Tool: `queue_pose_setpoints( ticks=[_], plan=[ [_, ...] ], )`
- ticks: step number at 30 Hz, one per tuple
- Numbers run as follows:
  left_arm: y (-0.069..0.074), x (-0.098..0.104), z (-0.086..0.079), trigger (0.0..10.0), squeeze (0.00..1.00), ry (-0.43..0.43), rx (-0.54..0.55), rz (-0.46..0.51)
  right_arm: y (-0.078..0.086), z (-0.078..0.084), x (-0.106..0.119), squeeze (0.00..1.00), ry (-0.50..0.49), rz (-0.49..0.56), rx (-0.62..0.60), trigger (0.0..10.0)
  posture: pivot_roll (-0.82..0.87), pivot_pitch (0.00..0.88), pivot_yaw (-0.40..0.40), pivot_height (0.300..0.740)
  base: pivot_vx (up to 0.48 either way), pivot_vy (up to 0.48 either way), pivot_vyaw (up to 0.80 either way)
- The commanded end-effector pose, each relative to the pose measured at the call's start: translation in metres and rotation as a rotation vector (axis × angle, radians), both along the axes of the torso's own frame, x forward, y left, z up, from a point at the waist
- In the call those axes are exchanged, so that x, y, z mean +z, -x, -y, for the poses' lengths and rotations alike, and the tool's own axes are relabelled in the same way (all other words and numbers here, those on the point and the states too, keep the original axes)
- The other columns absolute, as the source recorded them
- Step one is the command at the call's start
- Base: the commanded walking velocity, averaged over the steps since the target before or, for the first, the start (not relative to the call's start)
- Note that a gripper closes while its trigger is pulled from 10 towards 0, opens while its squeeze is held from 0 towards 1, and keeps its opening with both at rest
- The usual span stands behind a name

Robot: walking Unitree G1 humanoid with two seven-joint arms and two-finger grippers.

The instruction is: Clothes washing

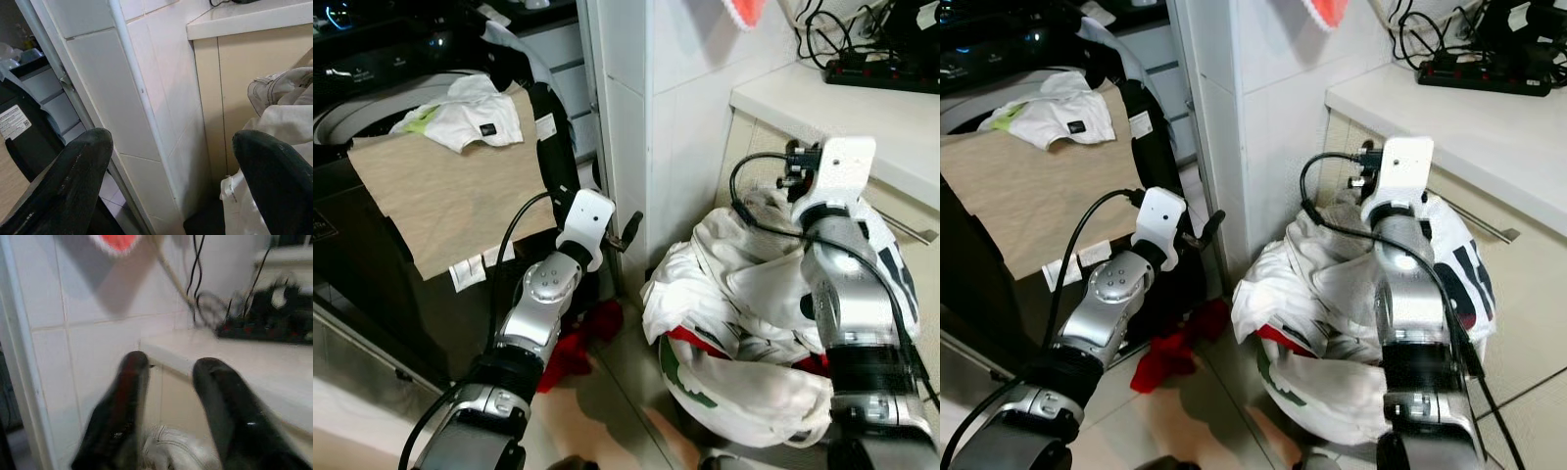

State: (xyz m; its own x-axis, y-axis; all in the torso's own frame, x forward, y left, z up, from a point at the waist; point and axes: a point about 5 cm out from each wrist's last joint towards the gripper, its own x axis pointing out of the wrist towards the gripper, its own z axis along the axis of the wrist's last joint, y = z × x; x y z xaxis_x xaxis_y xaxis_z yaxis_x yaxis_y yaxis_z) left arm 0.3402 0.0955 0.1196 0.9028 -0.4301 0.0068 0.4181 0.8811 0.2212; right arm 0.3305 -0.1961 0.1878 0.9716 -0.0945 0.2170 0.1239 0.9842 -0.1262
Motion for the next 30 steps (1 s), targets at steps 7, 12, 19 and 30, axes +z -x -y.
queue_pose_setpoints(
  ticks=[7, 12, 19, 30],
  plan=[
    [-0.002, 0.004, 0.002, 10.0, 0.00, -0.016, -0.015, 0.018, 0.021, 0.021, -0.001, 1.00, 0.128, 0.035, -0.166, 10.0, -0.17, 0.000, 0.091, 0.740, 0.000, 0.000, 0.00],
    [-0.001, 0.004, 0.008, 10.0, 0.00, -0.005, -0.057, 0.013, 0.027, 0.031, -0.026, 1.00, 0.061, -0.100, -0.244, 10.0, -0.18, 0.000, 0.099, 0.740, 0.000, 0.000, 0.00],
    [0.008, 0.004, 0.010, 10.0, 0.00, -0.001, -0.215, 0.006, 0.026, 0.042, -0.039, 1.00, 0.004, -0.167, -0.288, 10.0, -0.18, 0.000, 0.101, 0.740, 0.000, 0.000, 0.00],
    [0.033, -0.004, 0.004, 10.0, 0.00, -0.149, -0.526, -0.010, 0.013, 0.046, -0.037, 0.00, -0.021, -0.201, -0.278, 10.0, -0.16, 0.000, 0.102, 0.740, 0.000, 0.000, 0.00]
  ],
)
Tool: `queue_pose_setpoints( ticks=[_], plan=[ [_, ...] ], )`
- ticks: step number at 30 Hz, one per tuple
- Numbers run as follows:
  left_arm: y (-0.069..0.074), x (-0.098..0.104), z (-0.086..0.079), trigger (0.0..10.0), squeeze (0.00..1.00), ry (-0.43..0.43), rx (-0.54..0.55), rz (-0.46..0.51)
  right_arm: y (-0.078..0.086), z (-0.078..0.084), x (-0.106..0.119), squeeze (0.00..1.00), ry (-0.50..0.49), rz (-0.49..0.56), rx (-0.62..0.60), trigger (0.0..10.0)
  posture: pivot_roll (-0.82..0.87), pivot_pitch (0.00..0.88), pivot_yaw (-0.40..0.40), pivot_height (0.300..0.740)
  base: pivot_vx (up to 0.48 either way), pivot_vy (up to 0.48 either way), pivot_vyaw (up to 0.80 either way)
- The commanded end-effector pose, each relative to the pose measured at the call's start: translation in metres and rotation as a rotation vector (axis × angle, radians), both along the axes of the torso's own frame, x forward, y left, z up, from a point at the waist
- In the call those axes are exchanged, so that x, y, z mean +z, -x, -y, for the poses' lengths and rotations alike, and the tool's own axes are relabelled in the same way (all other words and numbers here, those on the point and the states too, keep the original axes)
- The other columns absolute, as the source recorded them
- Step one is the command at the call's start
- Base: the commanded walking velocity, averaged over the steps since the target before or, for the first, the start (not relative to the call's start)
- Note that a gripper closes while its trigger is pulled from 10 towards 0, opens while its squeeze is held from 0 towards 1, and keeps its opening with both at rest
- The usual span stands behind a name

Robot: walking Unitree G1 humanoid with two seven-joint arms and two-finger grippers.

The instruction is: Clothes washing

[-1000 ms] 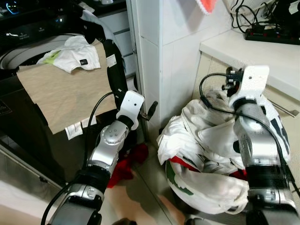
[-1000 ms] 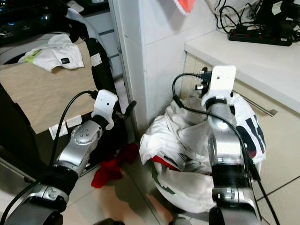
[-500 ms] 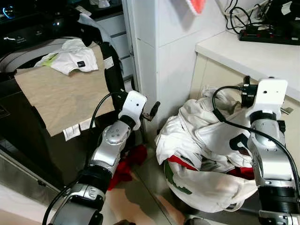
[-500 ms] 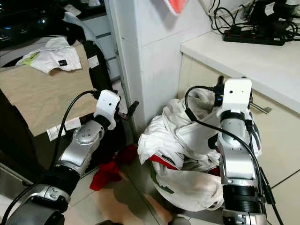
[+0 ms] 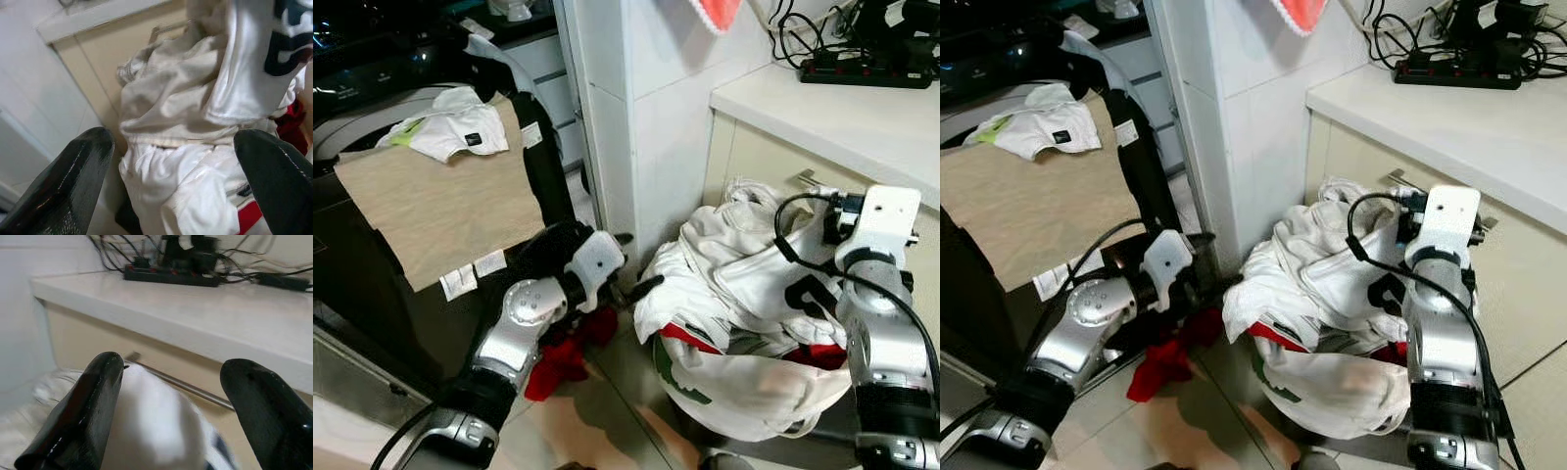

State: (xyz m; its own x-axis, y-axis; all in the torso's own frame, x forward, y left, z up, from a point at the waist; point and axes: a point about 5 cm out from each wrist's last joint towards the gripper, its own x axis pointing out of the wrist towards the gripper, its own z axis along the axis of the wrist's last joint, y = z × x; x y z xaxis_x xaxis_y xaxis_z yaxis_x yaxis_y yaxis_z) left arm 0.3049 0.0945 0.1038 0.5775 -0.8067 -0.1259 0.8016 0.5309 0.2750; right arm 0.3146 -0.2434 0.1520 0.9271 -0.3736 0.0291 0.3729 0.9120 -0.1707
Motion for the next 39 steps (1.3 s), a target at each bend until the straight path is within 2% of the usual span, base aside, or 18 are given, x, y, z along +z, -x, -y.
queue_pose_setpoints(
  ticks=[1, 6, 16, 23, 24, 25, 26, 32, 39],
  plan=[
    [-0.003, 0.013, 0.004, 10.0, 0.00, 0.003, -0.021, 0.063, -0.004, -0.001, -0.001, 0.00, -0.021, -0.005, 0.015, 10.0, -0.16, 0.000, 0.102, 0.740, 0.000, 0.000, 0.00],
    [-0.003, 0.019, 0.008, 10.0, 0.00, 0.030, -0.032, 0.073, -0.013, 0.000, -0.002, 0.00, -0.033, -0.021, 0.039, 10.0, -0.16, 0.000, 0.098, 0.740, 0.000, 0.000, 0.00],
    [0.002, 0.019, 0.011, 10.0, 0.00, 0.042, -0.030, 0.068, -0.025, -0.001, -0.017, 0.00, -0.104, -0.086, 0.051, 10.0, -0.15, 0.000, 0.090, 0.740, 0.000, 0.000, 0.00],
    [0.003, 0.019, 0.013, 10.0, 0.00, 0.045, -0.023, 0.069, -0.034, 0.003, -0.018, 0.00, -0.113, -0.101, 0.066, 10.0, -0.13, 0.000, 0.082, 0.740, 0.000, 0.000, 0.00],
    [0.003, 0.019, 0.013, 10.0, 0.00, 0.045, -0.021, 0.070, -0.034, 0.003, -0.018, 0.00, -0.114, -0.099, 0.067, 9.3, -0.13, 0.000, 0.082, 0.740, 0.000, 0.000, 0.00],
    [0.003, 0.019, 0.012, 10.0, 0.00, 0.044, -0.020, 0.070, -0.035, 0.003, -0.018, 0.00, -0.114, -0.098, 0.069, 9.3, -0.13, 0.000, 0.082, 0.740, 0.000, 0.000, 0.00],
    [0.003, 0.019, 0.012, 10.0, 0.00, 0.043, -0.017, 0.070, -0.035, 0.003, -0.018, 0.00, -0.113, -0.096, 0.067, 0.0, -0.13, 0.000, 0.080, 0.740, 0.000, 0.000, 0.00],
    [0.003, 0.019, 0.013, 10.0, 0.00, 0.043, -0.011, 0.071, -0.039, 0.000, -0.014, 0.00, -0.091, -0.076, 0.086, 0.0, -0.13, 0.000, 0.081, 0.740, 0.000, 0.000, 0.00],
    [0.002, 0.020, 0.015, 10.0, 0.00, 0.046, -0.012, 0.072, -0.042, -0.002, -0.020, 0.00, -0.097, -0.094, 0.094, 0.0, -0.14, 0.000, 0.084, 0.740, 0.000, 0.000, 0.00]
  ],
)
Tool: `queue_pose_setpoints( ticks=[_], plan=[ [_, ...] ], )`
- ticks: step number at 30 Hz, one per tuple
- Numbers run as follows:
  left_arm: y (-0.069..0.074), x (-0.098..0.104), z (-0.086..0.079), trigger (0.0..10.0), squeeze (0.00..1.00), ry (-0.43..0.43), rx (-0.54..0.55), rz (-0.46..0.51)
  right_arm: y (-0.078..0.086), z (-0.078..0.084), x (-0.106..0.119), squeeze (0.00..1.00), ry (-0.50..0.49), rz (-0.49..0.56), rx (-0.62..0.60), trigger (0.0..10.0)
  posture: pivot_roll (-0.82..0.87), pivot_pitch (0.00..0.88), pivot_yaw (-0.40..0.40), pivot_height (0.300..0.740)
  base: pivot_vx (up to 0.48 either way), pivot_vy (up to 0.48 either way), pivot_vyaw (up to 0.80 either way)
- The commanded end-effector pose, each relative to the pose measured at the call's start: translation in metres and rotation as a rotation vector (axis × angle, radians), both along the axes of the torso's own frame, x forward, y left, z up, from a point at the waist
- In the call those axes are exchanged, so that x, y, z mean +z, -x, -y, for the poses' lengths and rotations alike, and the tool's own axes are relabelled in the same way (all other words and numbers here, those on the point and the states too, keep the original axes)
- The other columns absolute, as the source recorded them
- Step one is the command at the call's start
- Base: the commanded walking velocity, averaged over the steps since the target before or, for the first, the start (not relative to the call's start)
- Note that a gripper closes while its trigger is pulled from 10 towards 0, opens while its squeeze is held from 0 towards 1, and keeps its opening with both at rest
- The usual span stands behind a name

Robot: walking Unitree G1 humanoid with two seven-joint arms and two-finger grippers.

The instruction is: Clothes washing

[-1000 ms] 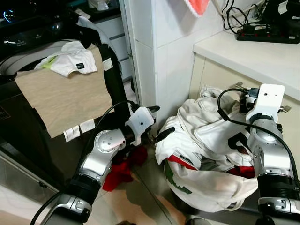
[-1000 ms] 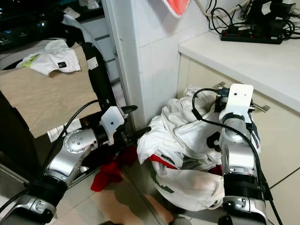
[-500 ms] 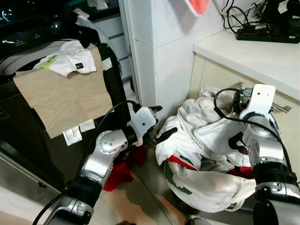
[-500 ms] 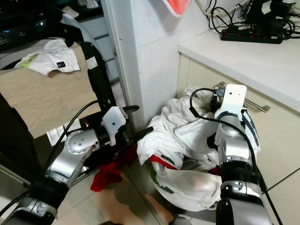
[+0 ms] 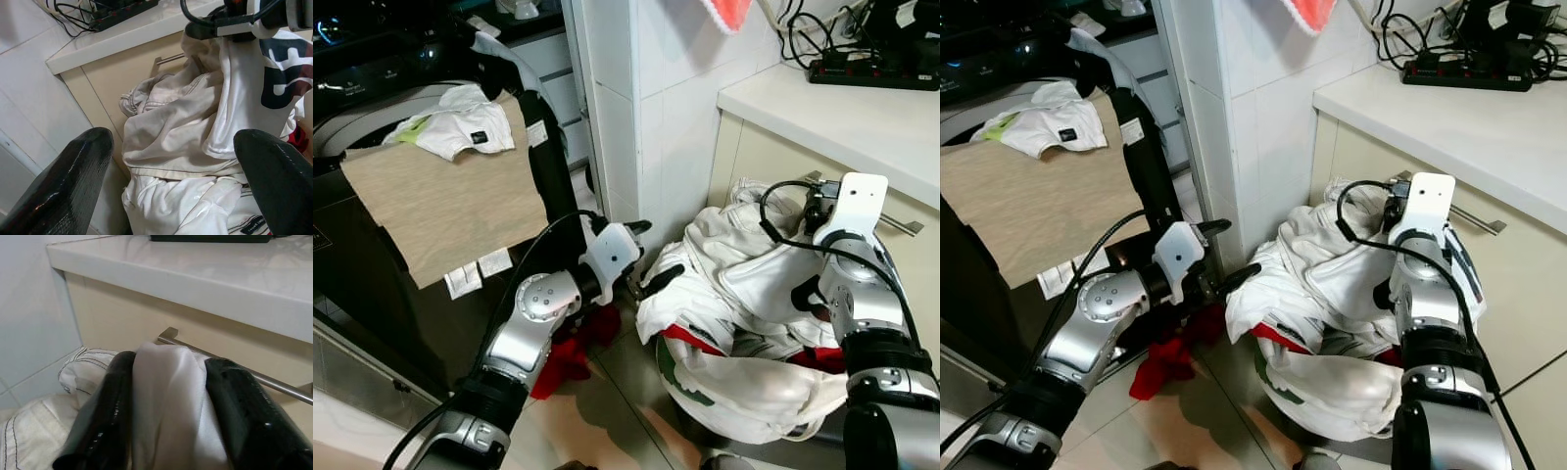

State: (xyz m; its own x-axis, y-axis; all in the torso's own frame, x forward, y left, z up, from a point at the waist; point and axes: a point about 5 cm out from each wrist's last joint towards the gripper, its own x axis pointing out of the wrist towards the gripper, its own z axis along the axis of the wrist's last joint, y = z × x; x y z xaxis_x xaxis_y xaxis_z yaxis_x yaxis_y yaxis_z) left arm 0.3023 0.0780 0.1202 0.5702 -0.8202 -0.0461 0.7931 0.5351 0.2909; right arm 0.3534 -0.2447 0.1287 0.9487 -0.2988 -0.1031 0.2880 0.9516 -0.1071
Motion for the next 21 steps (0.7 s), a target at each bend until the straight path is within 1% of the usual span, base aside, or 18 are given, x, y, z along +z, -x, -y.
queue_pose_setpoints(
  ticks=[1, 8, 9, 11, 12, 13, 15, 16, 17, 18, 19, 20, 21],
  plan=[
    [-0.001, 0.003, -0.001, 10.0, 0.00, -0.011, 0.004, 0.014, -0.003, -0.004, 0.003, 0.00, 0.006, 0.011, 0.018, 0.0, -0.14, 0.000, 0.084, 0.740, 0.000, 0.000, 0.00],
    [-0.001, 0.004, -0.001, 10.0, 0.00, -0.010, 0.004, 0.015, -0.004, -0.005, 0.004, 0.00, 0.003, 0.012, 0.021, 0.0, -0.14, 0.000, 0.084, 0.740, 0.000, 0.000, 0.00],
    [-0.002, 0.004, 0.001, 10.0, 0.00, -0.007, 0.008, 0.017, -0.012, -0.012, 0.023, 0.00, 0.046, 0.075, 0.068, 0.0, -0.14, 0.000, 0.078, 0.740, 0.000, 0.000, 0.00],
    [-0.002, 0.004, 0.001, 10.0, 0.00, -0.006, 0.009, 0.017, -0.014, -0.013, 0.027, 0.00, 0.056, 0.091, 0.081, 0.0, -0.14, 0.000, 0.078, 0.740, 0.000, 0.000, 0.00],
    [-0.002, 0.004, 0.001, 10.0, 0.00, -0.005, 0.011, 0.017, -0.015, -0.015, 0.027, 0.00, 0.061, 0.092, 0.094, 0.0, -0.14, 0.000, 0.076, 0.740, 0.000, 0.000, 0.00],
    [-0.002, 0.005, 0.002, 10.0, 0.00, -0.003, 0.012, 0.018, -0.014, -0.017, 0.019, 0.00, 0.053, 0.064, 0.103, 0.0, -0.14, 0.000, 0.075, 0.740, 0.000, 0.000, 0.00],
    [-0.002, 0.005, 0.002, 10.0, 0.00, -0.002, 0.012, 0.018, -0.014, -0.018, 0.016, 0.00, 0.046, 0.056, 0.103, 0.0, -0.14, 0.000, 0.075, 0.740, 0.000, 0.000, 0.00],
    [-0.002, 0.005, 0.003, 10.0, 0.00, 0.000, 0.014, 0.019, -0.016, -0.022, 0.023, 0.00, 0.065, 0.086, 0.124, 0.0, -0.14, 0.000, 0.073, 0.740, 0.000, 0.000, 0.00],
    [-0.002, 0.005, 0.003, 10.0, 0.00, 0.001, 0.014, 0.020, -0.017, -0.024, 0.027, 0.00, 0.072, 0.099, 0.132, 0.0, -0.14, 0.000, 0.073, 0.740, 0.000, 0.000, 0.00],
    [-0.002, 0.005, 0.003, 10.0, 0.00, 0.001, 0.014, 0.020, -0.017, -0.024, 0.027, 0.00, 0.072, 0.099, 0.132, 0.0, -0.14, 0.000, 0.073, 0.740, 0.000, 0.000, 0.00],
    [-0.003, 0.005, 0.004, 10.0, 0.00, 0.002, 0.015, 0.021, -0.021, -0.025, 0.040, 0.00, 0.084, 0.139, 0.137, 0.0, -0.14, 0.000, 0.075, 0.740, 0.000, 0.000, 0.00],
    [-0.003, 0.005, 0.004, 10.0, 0.00, 0.002, 0.015, 0.021, -0.021, -0.025, 0.040, 0.00, 0.084, 0.139, 0.137, 0.0, -0.14, 0.000, 0.075, 0.740, 0.000, 0.000, 0.00],
    [-0.003, 0.005, 0.004, 10.0, 0.00, 0.003, 0.014, 0.022, -0.023, -0.025, 0.047, 0.00, 0.089, 0.159, 0.143, 0.0, -0.14, 0.000, 0.075, 0.740, 0.000, 0.000, 0.00]
  ],
)
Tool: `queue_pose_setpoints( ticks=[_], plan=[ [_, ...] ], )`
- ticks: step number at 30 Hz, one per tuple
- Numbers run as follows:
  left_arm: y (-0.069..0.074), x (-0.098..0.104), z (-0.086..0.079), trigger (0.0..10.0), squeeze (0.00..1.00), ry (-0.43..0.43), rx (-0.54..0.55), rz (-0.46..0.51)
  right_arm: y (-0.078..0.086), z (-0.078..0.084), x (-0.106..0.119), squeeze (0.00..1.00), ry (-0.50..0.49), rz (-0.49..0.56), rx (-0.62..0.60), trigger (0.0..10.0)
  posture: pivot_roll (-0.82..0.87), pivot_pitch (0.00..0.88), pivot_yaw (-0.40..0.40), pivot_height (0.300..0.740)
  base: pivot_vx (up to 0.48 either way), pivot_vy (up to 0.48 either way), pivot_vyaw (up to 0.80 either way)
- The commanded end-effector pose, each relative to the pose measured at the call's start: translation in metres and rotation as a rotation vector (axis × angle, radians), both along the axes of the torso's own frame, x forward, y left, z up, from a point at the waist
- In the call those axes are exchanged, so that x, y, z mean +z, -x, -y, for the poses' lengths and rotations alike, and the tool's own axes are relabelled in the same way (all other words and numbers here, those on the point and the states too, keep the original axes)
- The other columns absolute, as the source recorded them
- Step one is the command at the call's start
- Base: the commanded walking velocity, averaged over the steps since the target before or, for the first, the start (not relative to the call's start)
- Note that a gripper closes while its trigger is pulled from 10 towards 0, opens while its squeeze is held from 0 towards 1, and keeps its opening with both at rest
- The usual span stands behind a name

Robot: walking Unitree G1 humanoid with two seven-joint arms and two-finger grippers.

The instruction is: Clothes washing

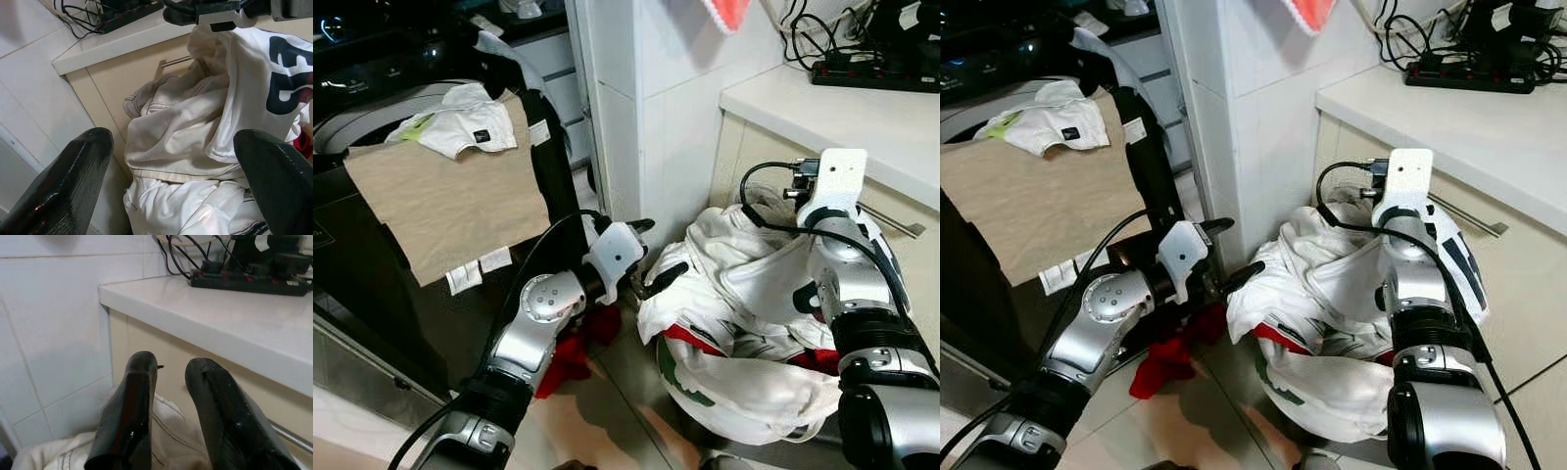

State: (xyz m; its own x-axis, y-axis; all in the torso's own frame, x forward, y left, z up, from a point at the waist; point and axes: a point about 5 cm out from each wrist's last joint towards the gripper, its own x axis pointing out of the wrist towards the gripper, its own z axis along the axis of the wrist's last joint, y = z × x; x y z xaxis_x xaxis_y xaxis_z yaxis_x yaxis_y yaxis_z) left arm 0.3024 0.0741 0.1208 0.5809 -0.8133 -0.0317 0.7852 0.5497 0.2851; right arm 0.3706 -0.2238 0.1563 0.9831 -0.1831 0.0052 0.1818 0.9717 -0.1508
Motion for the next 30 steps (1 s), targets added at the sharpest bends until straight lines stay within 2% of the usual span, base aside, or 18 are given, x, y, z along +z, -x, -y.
queue_pose_setpoints(
  ticks=[1, 3, 5, 6, 7, 8, 9, 12, 15, 18, 19, 20, 22, 24, 27, 30],
  plan=[
    [-0.003, 0.005, 0.001, 10.0, 0.00, -0.011, 0.001, 0.019, -0.007, -0.004, 0.026, 0.00, 0.026, 0.083, 0.029, 0.0, -0.15, 0.000, 0.074, 0.740, 0.000, 0.000, 0.00],
    [-0.003, 0.005, 0.003, 10.0, 0.00, -0.012, 0.001, 0.024, -0.010, -0.002, 0.036, 0.00, 0.057, 0.096, 0.024, 0.0, -0.15, 0.000, 0.069, 0.740, 0.000, 0.000, 0.00],
    [-0.003, 0.005, 0.003, 10.0, 0.00, -0.012, 0.001, 0.025, -0.010, -0.002, 0.036, 0.00, 0.047, 0.092, 0.014, 0.0, -0.14, 0.000, 0.068, 0.740, 0.000, 0.000, 0.00],
    [-0.003, 0.005, 0.003, 10.0, 0.00, -0.012, 0.005, 0.027, -0.008, -0.004, 0.036, 0.00, 0.029, 0.089, 0.009, 5.3, -0.14, 0.000, 0.065, 0.740, 0.000, 0.000, 0.00],
    [-0.003, 0.005, 0.003, 10.0, 0.00, -0.012, 0.005, 0.027, -0.008, -0.004, 0.036, 0.00, 0.029, 0.089, 0.009, 5.3, -0.14, 0.000, 0.065, 0.740, 0.000, 0.000, 0.00],
    [-0.003, 0.005, 0.003, 10.0, 0.00, -0.013, 0.009, 0.028, -0.006, -0.006, 0.037, 0.00, 0.012, 0.100, 0.018, 10.0, -0.14, 0.000, 0.062, 0.740, 0.000, 0.000, 0.00],
    [-0.003, 0.005, 0.002, 10.0, 0.00, -0.012, 0.015, 0.027, 0.001, -0.007, 0.032, 1.00, -0.035, 0.116, -0.009, 10.0, -0.14, 0.000, 0.060, 0.740, 0.000, 0.000, 0.00],
    [-0.002, 0.004, 0.001, 10.0, 0.00, -0.010, 0.017, 0.025, 0.010, -0.004, 0.023, 1.00, -0.058, 0.114, -0.049, 10.0, -0.14, 0.000, 0.058, 0.740, 0.000, 0.000, 0.00],
    [-0.001, 0.002, 0.001, 10.0, 0.00, -0.001, 0.023, 0.011, 0.021, 0.003, -0.002, 1.00, -0.049, 0.054, -0.102, 10.0, -0.15, 0.000, 0.066, 0.740, 0.000, 0.000, 0.00],
    [0.005, 0.000, 0.004, 10.0, 0.00, 0.067, -0.038, -0.050, 0.027, 0.008, -0.017, 1.00, -0.072, -0.001, -0.145, 10.0, -0.15, 0.000, 0.073, 0.740, 0.000, 0.000, 0.00],
    [0.005, 0.000, 0.004, 10.0, 0.00, 0.067, -0.038, -0.050, 0.027, 0.008, -0.017, 1.00, -0.072, -0.001, -0.145, 10.0, -0.15, 0.000, 0.073, 0.740, 0.000, 0.000, 0.00],
    [0.014, -0.003, 0.005, 10.0, 0.00, 0.071, -0.130, -0.071, 0.028, 0.011, -0.017, 1.00, -0.054, 0.003, -0.152, 10.0, -0.15, 0.000, 0.073, 0.740, 0.000, 0.000, 0.00],
    [0.017, -0.005, 0.005, 10.0, 0.00, 0.059, -0.157, -0.073, 0.029, 0.013, -0.016, 1.00, -0.049, 0.005, -0.155, 10.0, -0.15, 0.000, 0.073, 0.740, 0.000, 0.000, 0.00],
    [0.025, -0.010, 0.005, 10.0, 0.00, 0.036, -0.239, -0.081, 0.031, 0.021, -0.008, 1.00, -0.038, 0.029, -0.188, 10.0, -0.15, 0.000, 0.068, 0.740, 0.000, 0.000, 0.00],
    [0.027, -0.012, 0.006, 10.0, 0.00, -0.009, -0.274, -0.060, 0.034, 0.023, -0.002, 1.00, -0.036, 0.039, -0.187, 10.0, -0.15, 0.000, 0.065, 0.740, 0.000, 0.000, 0.00],
    [0.025, -0.011, 0.007, 10.0, 0.00, -0.018, -0.270, -0.046, 0.036, 0.020, -0.002, 1.00, -0.038, 0.039, -0.174, 10.0, -0.15, 0.000, 0.065, 0.740, 0.000, 0.000, 0.00]
  ],
)
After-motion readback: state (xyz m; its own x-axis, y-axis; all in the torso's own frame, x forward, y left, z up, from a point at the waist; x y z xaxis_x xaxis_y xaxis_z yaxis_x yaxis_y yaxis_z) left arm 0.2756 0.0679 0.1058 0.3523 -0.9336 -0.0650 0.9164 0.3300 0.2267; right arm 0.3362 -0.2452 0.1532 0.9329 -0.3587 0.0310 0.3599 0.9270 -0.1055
